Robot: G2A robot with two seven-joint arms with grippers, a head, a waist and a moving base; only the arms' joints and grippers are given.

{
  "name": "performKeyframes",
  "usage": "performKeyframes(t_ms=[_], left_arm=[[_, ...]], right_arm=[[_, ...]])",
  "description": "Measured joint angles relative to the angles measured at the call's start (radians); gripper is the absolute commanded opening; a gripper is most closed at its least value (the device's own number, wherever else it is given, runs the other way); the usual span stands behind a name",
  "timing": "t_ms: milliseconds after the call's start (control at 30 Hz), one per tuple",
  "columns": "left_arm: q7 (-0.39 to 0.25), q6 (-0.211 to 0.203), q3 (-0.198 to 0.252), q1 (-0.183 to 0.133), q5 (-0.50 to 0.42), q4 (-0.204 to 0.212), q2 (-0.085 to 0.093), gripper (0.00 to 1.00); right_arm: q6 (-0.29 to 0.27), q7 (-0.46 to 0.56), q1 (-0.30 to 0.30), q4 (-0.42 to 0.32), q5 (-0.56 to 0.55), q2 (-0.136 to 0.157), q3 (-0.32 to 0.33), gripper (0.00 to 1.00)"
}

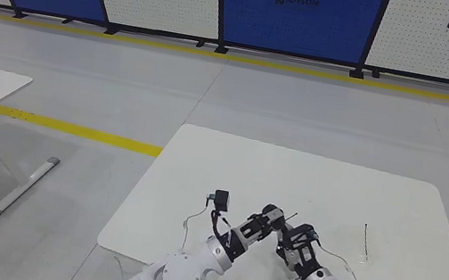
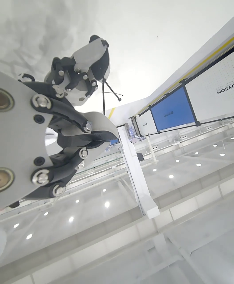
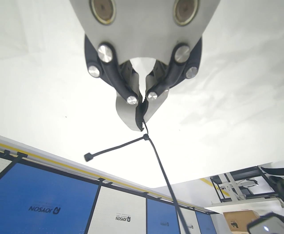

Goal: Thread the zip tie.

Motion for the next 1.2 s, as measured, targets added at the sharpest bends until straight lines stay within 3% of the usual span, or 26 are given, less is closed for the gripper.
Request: performKeyframes(t_ms=[233, 433, 533, 633, 700, 767, 800, 833, 867, 967, 1200], left_arm=[[-0.038, -0.018, -0.028, 0.022, -0.028, -0.028, 0.009, 0.0], [0.018, -0.016, -0.036, 0.033, 0.027, -0.027, 0.01, 0.0], [0.081, -0.006, -0.037, 0.031, 0.074, -0.018, 0.008, 0.0], [0.206, 0.025, -0.031, 0.027, 0.197, -0.003, 0.003, 0.0], [0.296, 0.068, -0.013, 0.019, 0.282, 0.018, -0.004, 0.0], [0.396, 0.116, 0.004, 0.007, 0.354, 0.044, -0.012, 0.0], [0.424, 0.131, 0.015, 0.002, 0.364, 0.057, -0.015, 0.05], [0.432, 0.153, 0.021, -0.009, 0.351, 0.07, -0.017, 0.65], [0.416, 0.169, 0.021, -0.016, 0.33, 0.079, -0.018, 1.0], [0.356, 0.183, 0.02, -0.022, 0.312, 0.085, -0.019, 1.0], [0.358, 0.181, 0.02, -0.021, 0.314, 0.084, -0.018, 1.0]], right_arm=[[0.03, 0.003, 0.008, 0.02, -0.032, -0.003, -0.014, 0.0], [0.01, -0.014, 0.008, 0.026, 0.011, -0.004, -0.008, 0.0], [-0.018, -0.027, 0.002, 0.02, 0.065, -0.002, 0.011, 0.0], [-0.033, -0.043, -0.009, 0.014, 0.168, -0.003, 0.041, 0.0], [-0.042, -0.04, -0.014, 0.009, 0.267, -0.003, 0.056, 0.0], [-0.043, -0.039, -0.014, 0.009, 0.288, -0.003, 0.056, 0.0], [-0.042, -0.039, -0.014, 0.009, 0.273, -0.003, 0.055, 0.0], [-0.042, -0.039, -0.013, 0.009, 0.257, -0.003, 0.055, 0.0], [-0.042, -0.039, -0.013, 0.009, 0.253, -0.003, 0.055, 0.0], [-0.042, -0.039, -0.013, 0.009, 0.254, -0.003, 0.055, 0.0], [-0.042, -0.039, -0.013, 0.009, 0.254, -0.003, 0.055, 0.0]])
